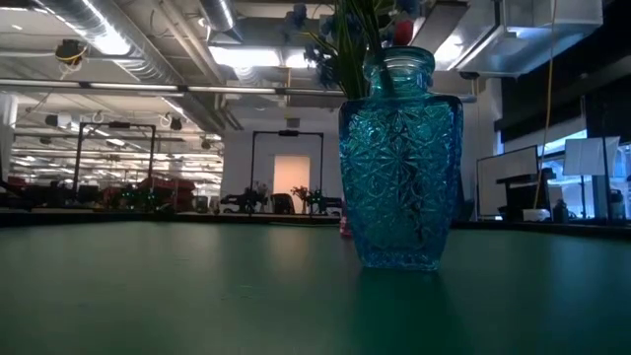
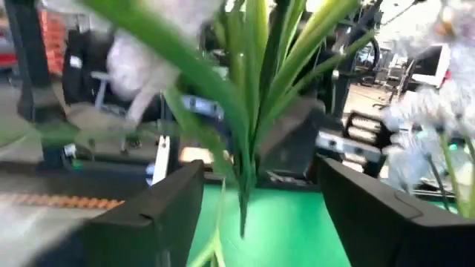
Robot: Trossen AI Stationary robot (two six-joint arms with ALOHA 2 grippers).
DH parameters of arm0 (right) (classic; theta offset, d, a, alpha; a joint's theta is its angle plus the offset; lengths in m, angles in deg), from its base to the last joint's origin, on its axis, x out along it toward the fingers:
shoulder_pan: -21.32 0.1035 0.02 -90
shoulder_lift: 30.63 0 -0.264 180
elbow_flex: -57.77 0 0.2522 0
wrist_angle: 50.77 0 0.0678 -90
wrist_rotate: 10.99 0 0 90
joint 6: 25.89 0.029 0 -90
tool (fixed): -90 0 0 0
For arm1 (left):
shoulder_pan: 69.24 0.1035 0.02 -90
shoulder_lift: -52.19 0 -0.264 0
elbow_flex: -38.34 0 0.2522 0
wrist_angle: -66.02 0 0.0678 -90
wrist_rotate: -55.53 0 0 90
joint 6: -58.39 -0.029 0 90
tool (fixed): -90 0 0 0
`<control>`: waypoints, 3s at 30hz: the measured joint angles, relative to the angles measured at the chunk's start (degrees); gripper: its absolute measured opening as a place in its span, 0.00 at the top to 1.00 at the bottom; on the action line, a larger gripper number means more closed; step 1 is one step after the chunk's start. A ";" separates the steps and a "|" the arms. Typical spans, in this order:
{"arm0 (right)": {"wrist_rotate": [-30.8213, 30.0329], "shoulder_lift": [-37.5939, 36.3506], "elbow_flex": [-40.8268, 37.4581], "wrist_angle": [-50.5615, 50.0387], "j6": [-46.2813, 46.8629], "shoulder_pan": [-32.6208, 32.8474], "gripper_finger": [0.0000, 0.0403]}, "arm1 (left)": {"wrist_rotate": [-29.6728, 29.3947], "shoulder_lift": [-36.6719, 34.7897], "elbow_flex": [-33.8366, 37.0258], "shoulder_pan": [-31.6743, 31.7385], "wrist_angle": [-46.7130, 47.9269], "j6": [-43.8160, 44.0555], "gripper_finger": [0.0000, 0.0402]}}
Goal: Sort flowers into vase by color
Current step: Put the white flowers into the blue vase
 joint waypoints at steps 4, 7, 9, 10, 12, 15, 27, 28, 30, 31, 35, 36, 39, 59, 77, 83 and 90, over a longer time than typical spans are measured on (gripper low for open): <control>5.30 0.20 1.21 1.79 0.91 -1.10 0.41 | 1.17 1.07 0.00 0.37 -1.96 -2.20 0.99; 7.11 0.19 1.21 2.80 1.93 -1.50 0.48 | 1.30 1.26 0.00 0.33 -2.14 -2.93 0.99; 7.15 0.21 1.21 2.80 2.15 -1.78 0.54 | 1.30 1.29 0.00 0.35 -2.16 -2.93 0.99; 7.39 0.21 1.21 2.78 2.15 -1.93 0.57 | 1.30 1.29 0.00 0.35 -1.99 -2.93 0.98; 7.52 0.20 1.21 2.82 2.13 -1.96 0.65 | 1.31 1.29 0.00 0.35 -1.19 -2.89 0.98; 7.54 0.19 1.21 2.41 1.89 -2.33 0.78 | 1.30 1.29 0.00 0.35 0.15 -2.30 0.95; 8.13 -6.02 1.17 -4.95 0.34 1.54 0.92 | -0.30 -1.75 -17.06 -4.51 47.26 4.19 0.68; 8.09 -7.71 1.20 -7.11 0.56 2.56 0.93 | -0.12 -2.04 -19.45 -5.54 54.74 6.73 0.67; 5.54 -11.55 1.26 -14.00 1.97 5.01 0.96 | 0.06 -2.22 -23.70 -7.63 65.62 13.25 0.65; 3.78 -13.10 1.26 -17.33 3.21 6.11 0.97 | 0.04 -2.39 -25.18 -8.70 70.24 16.98 0.65; -3.86 -17.81 1.24 -29.16 9.31 10.23 0.97 | -0.19 -2.44 -25.99 -13.04 82.49 32.98 0.66; -6.73 -18.61 1.24 -31.37 10.74 10.94 0.96 | -0.23 -2.42 -25.35 -14.11 84.36 37.29 0.66; -15.11 -19.39 1.26 -36.84 14.60 11.76 0.94 | -0.28 -2.40 -23.18 -16.91 88.02 48.72 0.68; -12.13 -26.98 1.17 -60.78 33.88 8.48 0.97 | 0.87 -2.25 -6.19 -24.97 86.44 64.79 0.68; -6.21 -27.92 1.20 -62.18 33.82 5.55 0.97 | 1.28 -2.25 -4.52 -24.81 85.55 58.71 0.68; -5.24 -25.29 1.17 -62.13 34.08 5.17 0.93 | 1.08 -2.25 -1.65 -24.78 78.31 58.53 0.68; -3.86 -24.89 1.41 -61.53 33.59 4.89 0.95 | 1.58 -2.25 -0.41 -24.77 74.41 58.48 0.68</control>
